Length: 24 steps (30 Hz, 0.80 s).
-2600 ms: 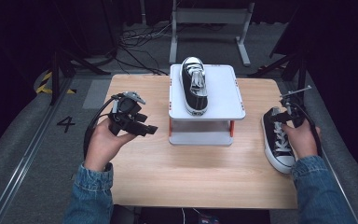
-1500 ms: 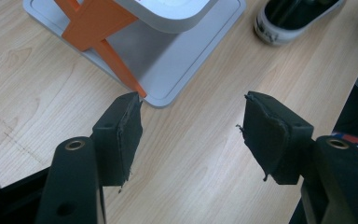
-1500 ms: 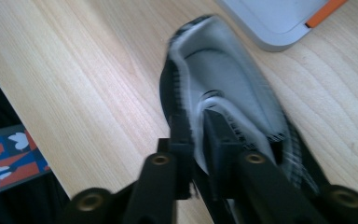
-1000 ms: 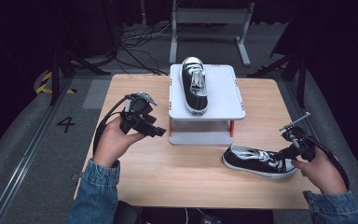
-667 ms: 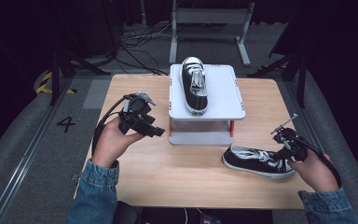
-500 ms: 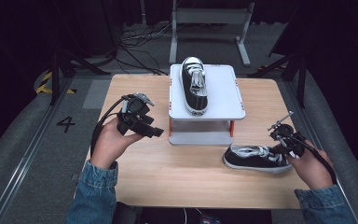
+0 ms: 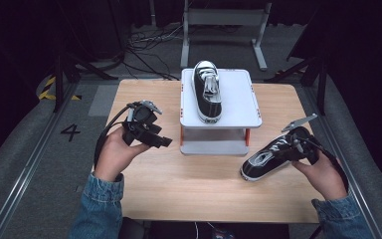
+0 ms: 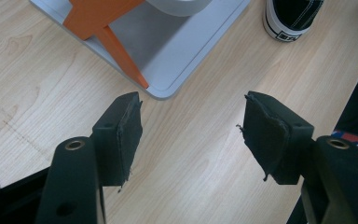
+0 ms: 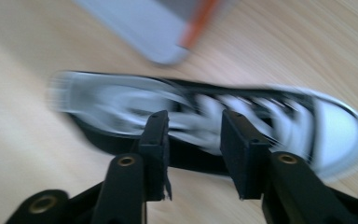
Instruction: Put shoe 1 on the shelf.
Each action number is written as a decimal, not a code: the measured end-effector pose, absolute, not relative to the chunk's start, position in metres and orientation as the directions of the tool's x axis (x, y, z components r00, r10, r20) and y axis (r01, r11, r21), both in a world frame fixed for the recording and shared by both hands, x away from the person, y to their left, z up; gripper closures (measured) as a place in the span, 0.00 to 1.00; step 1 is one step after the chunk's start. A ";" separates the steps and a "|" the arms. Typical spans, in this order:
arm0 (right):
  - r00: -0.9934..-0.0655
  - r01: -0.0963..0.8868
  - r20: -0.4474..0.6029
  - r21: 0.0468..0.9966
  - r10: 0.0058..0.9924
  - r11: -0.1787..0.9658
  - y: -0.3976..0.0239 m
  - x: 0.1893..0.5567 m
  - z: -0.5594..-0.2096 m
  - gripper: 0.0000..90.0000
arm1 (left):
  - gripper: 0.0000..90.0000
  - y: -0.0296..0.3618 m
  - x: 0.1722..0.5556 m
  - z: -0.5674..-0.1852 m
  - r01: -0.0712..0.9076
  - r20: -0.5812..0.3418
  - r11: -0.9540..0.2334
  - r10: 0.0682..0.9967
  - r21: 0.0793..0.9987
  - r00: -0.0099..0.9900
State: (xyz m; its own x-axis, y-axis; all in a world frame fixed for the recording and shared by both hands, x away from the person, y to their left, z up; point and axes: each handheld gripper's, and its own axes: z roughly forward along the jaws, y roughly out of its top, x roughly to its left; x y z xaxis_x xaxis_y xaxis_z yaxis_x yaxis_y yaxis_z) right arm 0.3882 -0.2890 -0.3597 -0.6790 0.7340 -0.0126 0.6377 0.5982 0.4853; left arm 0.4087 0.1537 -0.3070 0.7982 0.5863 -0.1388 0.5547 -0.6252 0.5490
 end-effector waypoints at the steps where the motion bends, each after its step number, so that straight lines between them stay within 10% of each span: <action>1: -0.721 0.607 0.006 0.487 0.693 0.628 -0.280 0.385 -0.359 0.67 | 0.42 0.153 0.408 -0.307 0.554 -0.138 -0.627 0.586 0.548 0.798; 12: -0.843 0.512 0.040 0.368 0.537 0.776 -0.228 0.385 -0.393 0.79 | 0.42 0.155 0.410 -0.309 0.560 -0.146 -0.624 0.587 0.545 0.796; 24: -0.865 0.501 0.109 0.236 0.489 0.833 -0.280 0.354 -0.365 0.85 | 0.42 0.145 0.416 -0.309 0.546 -0.150 -0.639 0.566 0.542 0.811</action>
State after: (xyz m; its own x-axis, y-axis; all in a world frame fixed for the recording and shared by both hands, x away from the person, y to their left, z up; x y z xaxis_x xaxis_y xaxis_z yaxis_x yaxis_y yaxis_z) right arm 0.3539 -0.2803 -0.3646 -0.8652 0.4894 0.1095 0.5009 0.8327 0.2362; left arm 0.4162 0.1449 -0.3093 0.8108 0.5658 -0.1500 0.5460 -0.6385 0.5424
